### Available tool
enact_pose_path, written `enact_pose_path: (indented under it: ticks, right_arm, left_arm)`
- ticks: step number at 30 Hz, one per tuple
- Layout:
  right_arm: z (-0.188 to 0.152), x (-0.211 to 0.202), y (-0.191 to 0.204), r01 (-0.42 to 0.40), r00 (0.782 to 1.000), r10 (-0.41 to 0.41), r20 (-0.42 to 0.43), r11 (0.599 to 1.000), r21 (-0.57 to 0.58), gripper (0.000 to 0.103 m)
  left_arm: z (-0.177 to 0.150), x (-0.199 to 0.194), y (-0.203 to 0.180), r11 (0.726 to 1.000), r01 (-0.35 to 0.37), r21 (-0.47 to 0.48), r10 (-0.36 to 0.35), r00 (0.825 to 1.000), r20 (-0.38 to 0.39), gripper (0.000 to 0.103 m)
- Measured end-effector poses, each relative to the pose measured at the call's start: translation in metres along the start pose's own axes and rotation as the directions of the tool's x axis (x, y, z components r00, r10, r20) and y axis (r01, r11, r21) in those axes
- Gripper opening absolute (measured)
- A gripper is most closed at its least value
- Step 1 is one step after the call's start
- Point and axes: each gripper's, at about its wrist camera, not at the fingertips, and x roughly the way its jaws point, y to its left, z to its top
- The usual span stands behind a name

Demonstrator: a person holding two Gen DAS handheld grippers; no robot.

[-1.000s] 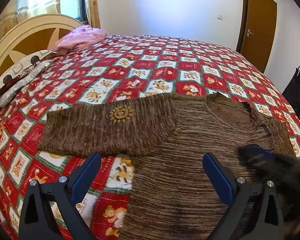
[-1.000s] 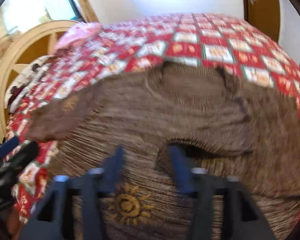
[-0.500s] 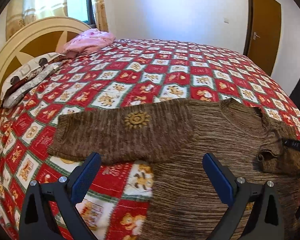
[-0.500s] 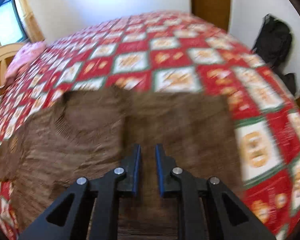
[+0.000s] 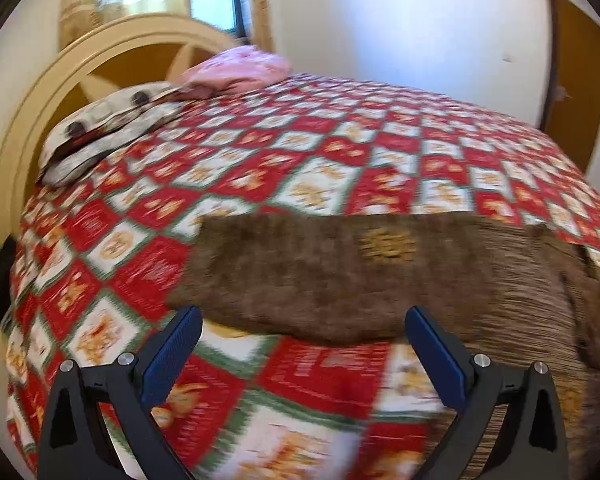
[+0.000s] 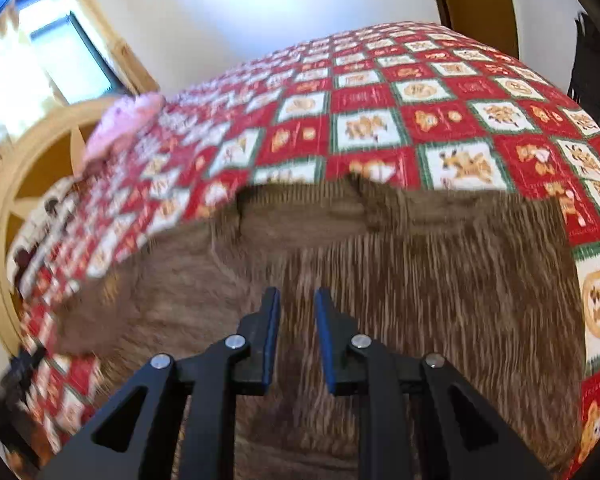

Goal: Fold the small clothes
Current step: 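Carry the held sleeve across the sweater body with the right tool, release, then move the left tool to the other sleeve and grasp its cuff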

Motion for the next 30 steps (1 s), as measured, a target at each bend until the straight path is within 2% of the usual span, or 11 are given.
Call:
enact_pose_path:
  ticks: [4, 6, 11, 18, 20, 23, 24, 25, 28, 29, 30]
  right_arm:
    - [-0.022, 0.019, 0.017, 0.018, 0.999, -0.021, -0.034, 0.995, -0.098, 0.024]
    - [-0.031, 0.027, 0.022, 0.052, 0.998, -0.055, -0.013, 0.986, -0.16, 0.031]
    - [-0.046, 0.025, 0.045, 0.121, 0.993, -0.111, 0.049, 0.945, -0.304, 0.073]
    - [-0.049, 0.027, 0.045, 0.119, 0.993, -0.107, 0.054, 0.944, -0.307, 0.073]
    - [-0.049, 0.027, 0.044, 0.117, 0.993, -0.105, 0.054, 0.946, -0.303, 0.074]
    - [-0.048, 0.03, 0.048, 0.13, 0.991, -0.119, 0.054, 0.941, -0.313, 0.074]
    - [-0.049, 0.03, 0.049, 0.134, 0.991, -0.123, 0.054, 0.939, -0.317, 0.074]
    - [-0.049, 0.031, 0.05, 0.137, 0.991, -0.126, 0.054, 0.938, -0.319, 0.074]
    - [-0.048, 0.032, 0.049, 0.134, 0.991, -0.124, 0.052, 0.939, -0.317, 0.074]
    - [-0.048, 0.032, 0.05, 0.133, 0.991, -0.123, 0.051, 0.94, -0.315, 0.074]
    - [-0.048, 0.033, 0.049, 0.133, 0.991, -0.123, 0.051, 0.94, -0.315, 0.074]
  left_arm:
    - [-0.003, 0.016, 0.044, 0.993, -0.056, -0.107, 0.05, 0.997, -0.05, 0.102]
    - [-0.003, 0.019, 0.066, 0.984, -0.073, -0.161, 0.065, 0.996, -0.057, 0.102]
    - [0.003, 0.027, 0.102, 0.954, -0.079, -0.289, 0.071, 0.997, -0.039, 0.102]
    - [-0.006, 0.061, 0.104, 0.903, 0.012, -0.43, -0.084, 0.985, -0.149, 0.102]
    - [-0.003, 0.061, 0.099, 0.907, -0.004, -0.421, -0.057, 0.99, -0.132, 0.102]
    - [-0.001, 0.063, 0.098, 0.889, 0.041, -0.457, -0.098, 0.99, -0.101, 0.1]
    - [0.0, 0.063, 0.097, 0.881, 0.053, -0.47, -0.109, 0.99, -0.092, 0.093]
    - [0.001, 0.065, 0.096, 0.882, 0.052, -0.469, -0.106, 0.99, -0.09, 0.079]
    - [0.0, 0.071, 0.092, 0.901, 0.023, -0.434, -0.08, 0.99, -0.114, 0.046]
    - [-0.001, 0.072, 0.093, 0.9, 0.013, -0.435, -0.07, 0.991, -0.115, 0.04]
    - [-0.001, 0.072, 0.095, 0.897, 0.019, -0.441, -0.074, 0.991, -0.109, 0.023]
